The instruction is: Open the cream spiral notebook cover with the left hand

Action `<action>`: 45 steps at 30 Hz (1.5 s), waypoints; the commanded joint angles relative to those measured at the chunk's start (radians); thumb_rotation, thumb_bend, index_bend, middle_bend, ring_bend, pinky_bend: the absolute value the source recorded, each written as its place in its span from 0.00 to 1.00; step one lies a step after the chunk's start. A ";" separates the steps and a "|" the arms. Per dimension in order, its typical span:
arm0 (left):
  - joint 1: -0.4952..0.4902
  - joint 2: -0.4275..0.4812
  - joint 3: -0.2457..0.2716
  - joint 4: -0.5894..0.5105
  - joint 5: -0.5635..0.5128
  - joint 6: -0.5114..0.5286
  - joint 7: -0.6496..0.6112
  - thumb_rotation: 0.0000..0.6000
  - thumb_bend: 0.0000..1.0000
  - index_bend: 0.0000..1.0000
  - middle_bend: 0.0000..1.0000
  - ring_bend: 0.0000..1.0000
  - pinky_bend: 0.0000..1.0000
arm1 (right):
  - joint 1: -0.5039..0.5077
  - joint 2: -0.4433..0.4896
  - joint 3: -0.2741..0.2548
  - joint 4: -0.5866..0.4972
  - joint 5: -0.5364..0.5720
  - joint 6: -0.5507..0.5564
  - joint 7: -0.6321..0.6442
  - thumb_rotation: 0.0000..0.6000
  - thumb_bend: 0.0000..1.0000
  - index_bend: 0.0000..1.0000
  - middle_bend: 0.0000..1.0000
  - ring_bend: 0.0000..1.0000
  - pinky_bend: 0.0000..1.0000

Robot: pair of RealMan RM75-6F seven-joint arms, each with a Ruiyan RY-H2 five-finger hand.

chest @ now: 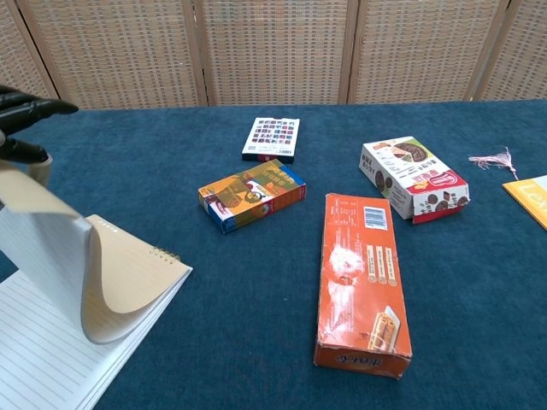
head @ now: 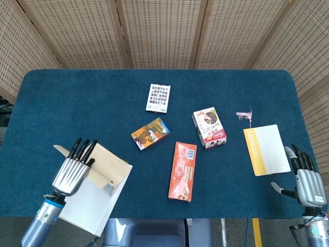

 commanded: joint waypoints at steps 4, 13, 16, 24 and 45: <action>-0.060 -0.035 -0.085 0.011 -0.051 -0.024 0.044 1.00 0.71 0.80 0.00 0.00 0.00 | 0.001 0.000 0.000 0.000 0.001 -0.003 0.000 1.00 0.03 0.00 0.00 0.00 0.00; -0.129 -0.095 -0.160 0.062 -0.093 -0.039 0.076 1.00 0.71 0.80 0.00 0.00 0.00 | 0.001 0.002 0.000 -0.001 0.005 -0.007 0.007 1.00 0.03 0.00 0.00 0.00 0.00; -0.152 -0.119 -0.178 0.092 -0.124 -0.055 0.092 1.00 0.71 0.80 0.00 0.00 0.00 | 0.002 0.002 0.000 -0.001 0.007 -0.009 0.008 1.00 0.03 0.00 0.00 0.00 0.00; -0.212 -0.189 -0.224 0.165 -0.239 -0.079 0.129 1.00 0.71 0.80 0.00 0.00 0.00 | 0.004 0.003 0.002 -0.005 0.012 -0.014 0.007 1.00 0.03 0.00 0.00 0.00 0.00; -0.323 -0.262 -0.296 0.258 -0.366 -0.047 0.156 1.00 0.69 0.80 0.00 0.00 0.00 | 0.005 0.007 0.002 -0.013 0.022 -0.028 0.022 1.00 0.03 0.00 0.00 0.00 0.00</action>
